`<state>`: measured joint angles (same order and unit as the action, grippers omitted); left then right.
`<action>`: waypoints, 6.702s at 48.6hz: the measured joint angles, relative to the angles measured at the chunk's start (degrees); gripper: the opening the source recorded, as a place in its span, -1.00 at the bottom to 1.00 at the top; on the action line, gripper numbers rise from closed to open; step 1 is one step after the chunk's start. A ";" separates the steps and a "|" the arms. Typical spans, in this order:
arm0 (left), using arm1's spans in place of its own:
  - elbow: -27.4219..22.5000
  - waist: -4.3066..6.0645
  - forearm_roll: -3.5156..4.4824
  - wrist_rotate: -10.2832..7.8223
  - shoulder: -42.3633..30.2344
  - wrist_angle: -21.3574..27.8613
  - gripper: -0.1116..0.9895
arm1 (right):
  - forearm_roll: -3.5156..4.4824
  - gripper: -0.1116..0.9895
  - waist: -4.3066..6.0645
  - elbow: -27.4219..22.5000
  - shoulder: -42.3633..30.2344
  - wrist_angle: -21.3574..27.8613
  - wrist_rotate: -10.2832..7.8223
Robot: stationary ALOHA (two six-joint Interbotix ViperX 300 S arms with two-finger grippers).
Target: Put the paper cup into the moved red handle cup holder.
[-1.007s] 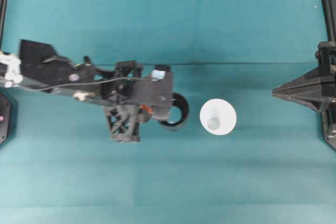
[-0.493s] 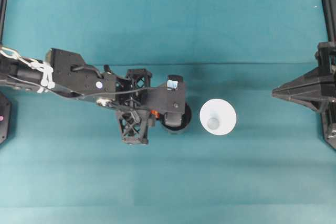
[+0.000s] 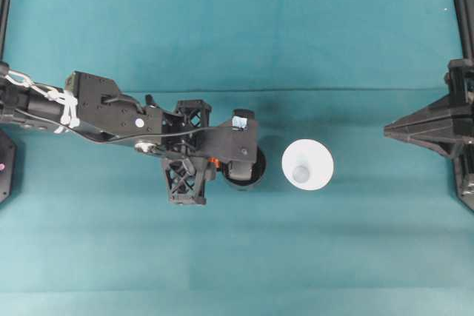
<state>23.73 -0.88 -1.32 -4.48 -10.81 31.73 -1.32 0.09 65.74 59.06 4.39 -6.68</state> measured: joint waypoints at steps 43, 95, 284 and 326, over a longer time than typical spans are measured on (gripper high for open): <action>0.26 0.09 0.00 0.09 0.00 0.00 0.74 | 0.00 -0.97 0.00 -0.09 0.00 0.09 -0.09; 20.04 -0.26 0.00 0.79 36.21 -2.99 0.72 | -0.44 -0.94 5.10 -8.26 -12.30 23.12 -3.87; 24.35 -0.44 0.00 2.99 39.99 -4.48 0.72 | -0.79 -0.99 4.92 -54.67 -67.76 46.05 -7.91; 24.96 -0.44 0.00 3.25 39.90 -4.48 0.72 | -0.79 -0.99 3.25 -53.17 -72.25 41.66 -7.91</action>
<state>48.69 -1.32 -1.32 -1.23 29.09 27.25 -2.11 3.34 12.57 -13.18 46.05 -14.59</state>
